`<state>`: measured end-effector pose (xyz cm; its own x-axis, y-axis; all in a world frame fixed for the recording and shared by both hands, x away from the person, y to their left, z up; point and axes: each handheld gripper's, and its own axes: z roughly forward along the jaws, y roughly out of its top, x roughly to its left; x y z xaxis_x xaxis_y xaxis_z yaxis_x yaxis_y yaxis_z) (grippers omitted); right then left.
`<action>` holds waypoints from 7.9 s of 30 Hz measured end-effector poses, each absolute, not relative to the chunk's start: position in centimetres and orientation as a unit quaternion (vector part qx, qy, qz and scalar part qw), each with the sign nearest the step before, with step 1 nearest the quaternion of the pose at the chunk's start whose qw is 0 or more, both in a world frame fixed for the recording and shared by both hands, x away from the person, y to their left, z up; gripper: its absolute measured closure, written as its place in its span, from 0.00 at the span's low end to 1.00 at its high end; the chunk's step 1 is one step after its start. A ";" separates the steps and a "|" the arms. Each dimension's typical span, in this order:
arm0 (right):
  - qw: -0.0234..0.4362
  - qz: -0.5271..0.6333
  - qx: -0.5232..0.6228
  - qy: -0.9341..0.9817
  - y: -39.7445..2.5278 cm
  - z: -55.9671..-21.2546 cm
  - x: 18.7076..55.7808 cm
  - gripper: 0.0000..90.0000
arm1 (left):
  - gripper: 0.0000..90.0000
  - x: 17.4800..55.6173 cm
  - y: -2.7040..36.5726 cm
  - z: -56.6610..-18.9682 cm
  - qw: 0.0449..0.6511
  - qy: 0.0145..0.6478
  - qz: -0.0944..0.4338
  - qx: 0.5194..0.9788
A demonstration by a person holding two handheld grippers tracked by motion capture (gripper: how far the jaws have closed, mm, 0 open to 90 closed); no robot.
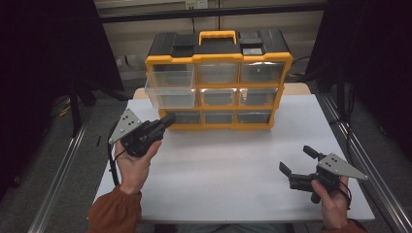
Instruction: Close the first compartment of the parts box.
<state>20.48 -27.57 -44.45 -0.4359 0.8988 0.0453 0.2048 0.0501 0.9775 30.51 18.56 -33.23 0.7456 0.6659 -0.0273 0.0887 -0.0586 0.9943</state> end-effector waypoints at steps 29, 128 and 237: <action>0.320 0.543 0.424 0.650 -27.5 -44.5 20.5 0.00 | 1.00 33.7 18.3 -33.4 0.623 0.297 0.242 0.682; 0.318 0.544 0.421 0.652 -27.4 -44.5 20.5 0.00 | 1.00 37.7 17.0 -33.2 0.605 0.308 0.289 0.675; 0.311 0.546 0.419 0.655 -27.6 -44.7 20.8 0.00 | 1.00 42.7 15.7 -33.0 0.585 0.338 0.314 0.667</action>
